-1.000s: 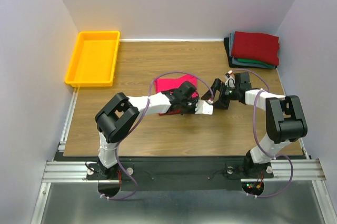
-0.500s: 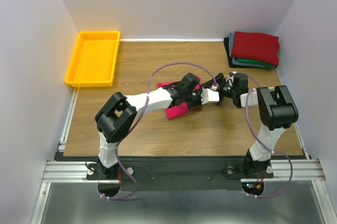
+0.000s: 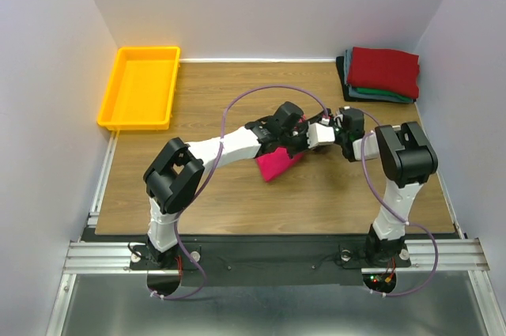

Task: Fold and stack the t-shirts
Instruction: Neatly place the folded tshirt to the corner

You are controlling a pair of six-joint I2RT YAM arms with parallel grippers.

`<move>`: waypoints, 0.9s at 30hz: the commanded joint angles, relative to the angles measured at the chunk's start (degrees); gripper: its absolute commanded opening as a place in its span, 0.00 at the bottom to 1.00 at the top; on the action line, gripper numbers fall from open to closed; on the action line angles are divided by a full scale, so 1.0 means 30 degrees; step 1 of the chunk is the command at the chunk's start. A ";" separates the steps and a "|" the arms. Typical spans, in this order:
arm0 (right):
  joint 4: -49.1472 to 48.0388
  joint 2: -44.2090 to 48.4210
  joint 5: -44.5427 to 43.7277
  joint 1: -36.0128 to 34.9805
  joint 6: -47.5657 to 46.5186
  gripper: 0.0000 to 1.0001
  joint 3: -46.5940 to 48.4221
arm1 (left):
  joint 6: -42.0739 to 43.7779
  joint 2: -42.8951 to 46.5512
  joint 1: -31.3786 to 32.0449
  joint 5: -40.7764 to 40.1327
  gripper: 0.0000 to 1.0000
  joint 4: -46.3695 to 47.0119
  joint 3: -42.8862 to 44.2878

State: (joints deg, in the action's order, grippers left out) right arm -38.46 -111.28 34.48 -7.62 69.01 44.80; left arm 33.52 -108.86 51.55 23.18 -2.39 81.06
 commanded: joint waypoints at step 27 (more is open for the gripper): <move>1.0384 -0.0403 -0.4485 -0.0304 -1.9566 0.01 1.0815 | -0.6632 0.4113 -0.6255 0.1859 0.57 -0.4361 0.1141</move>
State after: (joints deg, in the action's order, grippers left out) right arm -13.23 -113.86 27.20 -8.71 25.96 71.79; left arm 17.41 -102.28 33.85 28.60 -13.91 85.93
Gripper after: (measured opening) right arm 0.072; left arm 0.527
